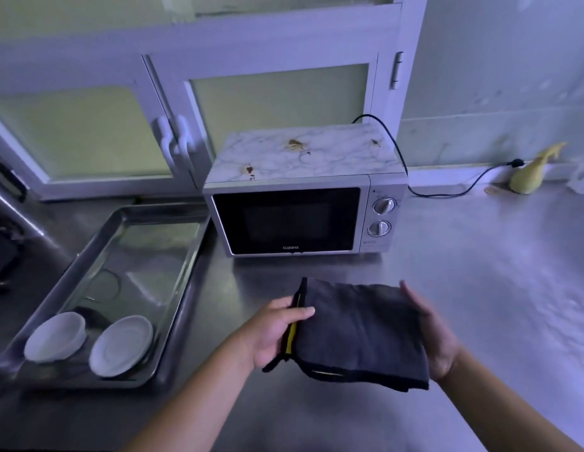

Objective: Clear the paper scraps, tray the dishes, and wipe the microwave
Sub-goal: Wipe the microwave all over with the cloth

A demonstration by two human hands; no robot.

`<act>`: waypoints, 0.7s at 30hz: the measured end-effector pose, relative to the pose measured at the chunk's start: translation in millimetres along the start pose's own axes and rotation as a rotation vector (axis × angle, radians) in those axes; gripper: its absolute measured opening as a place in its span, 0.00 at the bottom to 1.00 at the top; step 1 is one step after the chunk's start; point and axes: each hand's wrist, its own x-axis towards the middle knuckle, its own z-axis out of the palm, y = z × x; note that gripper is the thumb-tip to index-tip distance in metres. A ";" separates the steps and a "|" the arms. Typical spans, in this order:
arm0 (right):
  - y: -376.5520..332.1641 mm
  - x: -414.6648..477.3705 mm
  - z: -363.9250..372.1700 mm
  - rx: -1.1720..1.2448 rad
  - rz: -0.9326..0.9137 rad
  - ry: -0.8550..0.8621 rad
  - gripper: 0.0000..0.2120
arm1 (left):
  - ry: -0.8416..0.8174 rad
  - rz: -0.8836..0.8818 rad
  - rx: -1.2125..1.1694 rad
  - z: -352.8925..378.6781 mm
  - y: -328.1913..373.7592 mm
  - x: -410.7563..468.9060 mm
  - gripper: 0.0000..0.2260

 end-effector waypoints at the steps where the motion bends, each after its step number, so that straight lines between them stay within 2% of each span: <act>1: 3.0 7.5 3.3 -0.063 0.004 0.083 0.31 | 0.024 0.011 0.033 -7.4 2.4 0.5 0.10; 3: 7.9 22.2 19.5 -0.134 0.024 0.221 0.22 | 0.072 0.036 0.098 -21.0 11.3 2.5 0.10; 5: 8.5 34.5 40.4 -0.143 -0.027 0.326 0.18 | 0.113 0.075 0.152 -29.6 26.4 5.0 0.11; 10: -17.9 50.6 86.3 -0.104 -0.235 0.532 0.19 | 0.275 0.264 0.338 -50.0 73.3 25.1 0.17; 15: -64.6 54.1 106.5 -0.070 -0.579 0.713 0.22 | 0.157 0.335 0.491 -60.5 97.0 51.8 0.15; 18: -101.0 46.8 113.6 -0.115 -0.753 0.849 0.15 | 0.157 0.399 0.537 -53.5 111.0 69.4 0.14; 21: -146.4 48.5 107.3 -0.144 -0.858 0.867 0.20 | 0.176 0.488 0.580 -43.3 130.4 85.5 0.14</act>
